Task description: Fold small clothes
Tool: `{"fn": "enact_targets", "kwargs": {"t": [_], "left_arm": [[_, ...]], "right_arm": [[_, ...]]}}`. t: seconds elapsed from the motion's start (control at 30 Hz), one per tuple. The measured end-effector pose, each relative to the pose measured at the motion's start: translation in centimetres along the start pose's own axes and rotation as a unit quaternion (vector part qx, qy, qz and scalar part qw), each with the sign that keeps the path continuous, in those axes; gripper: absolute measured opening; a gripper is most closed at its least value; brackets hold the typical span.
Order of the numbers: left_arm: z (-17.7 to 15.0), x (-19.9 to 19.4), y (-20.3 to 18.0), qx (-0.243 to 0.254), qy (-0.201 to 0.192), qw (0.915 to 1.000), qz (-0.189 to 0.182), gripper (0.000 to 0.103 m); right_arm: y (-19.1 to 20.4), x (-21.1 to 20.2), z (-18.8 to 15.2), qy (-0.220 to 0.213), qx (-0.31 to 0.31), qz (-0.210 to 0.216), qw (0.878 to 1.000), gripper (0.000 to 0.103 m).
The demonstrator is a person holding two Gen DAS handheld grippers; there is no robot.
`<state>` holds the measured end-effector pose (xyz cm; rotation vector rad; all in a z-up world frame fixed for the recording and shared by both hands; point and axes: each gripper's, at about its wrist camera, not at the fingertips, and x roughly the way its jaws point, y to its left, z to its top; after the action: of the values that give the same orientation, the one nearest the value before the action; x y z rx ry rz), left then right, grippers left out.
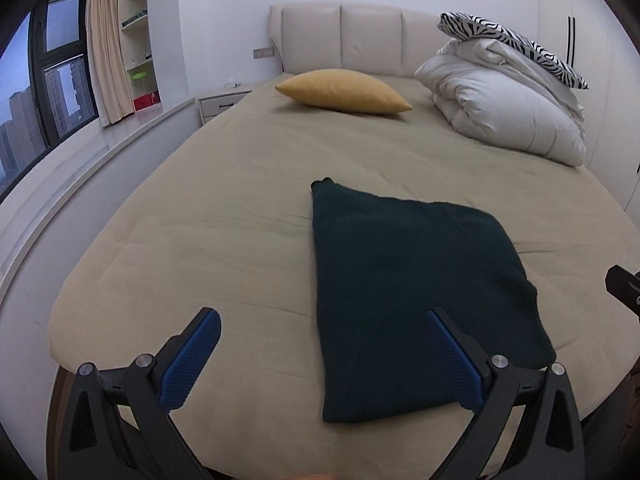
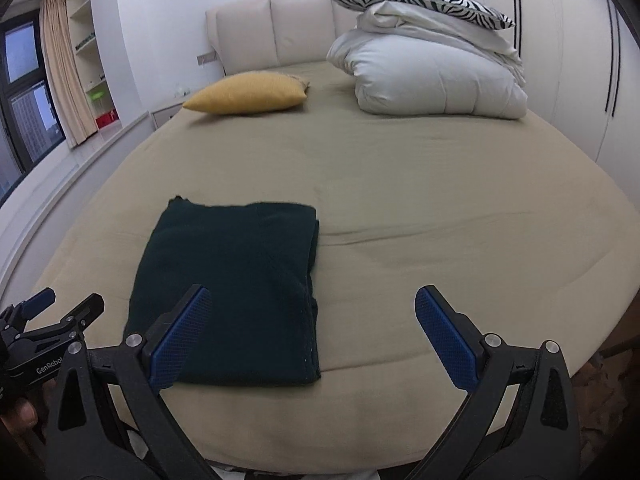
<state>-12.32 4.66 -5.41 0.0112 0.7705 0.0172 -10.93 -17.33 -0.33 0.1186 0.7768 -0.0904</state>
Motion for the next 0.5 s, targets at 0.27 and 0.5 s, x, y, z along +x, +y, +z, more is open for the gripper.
{"fn": "enact_targets", "kwargs": {"t": [0.27,0.5], "left_arm": [[-1.2,1.0,-0.1,0.006,0.018,0.9998,0.002,0.103],[-1.3,1.4,0.4,0.004,0.024,0.9997,-0.001,0.103]], "right_arm": [[0.3,4.9,-3.4,0.060,-0.004,-0.026,0.998,0.103],[0.6,3.8,-3.5,0.055,-0.020,-0.022,0.998,0.103]]}}
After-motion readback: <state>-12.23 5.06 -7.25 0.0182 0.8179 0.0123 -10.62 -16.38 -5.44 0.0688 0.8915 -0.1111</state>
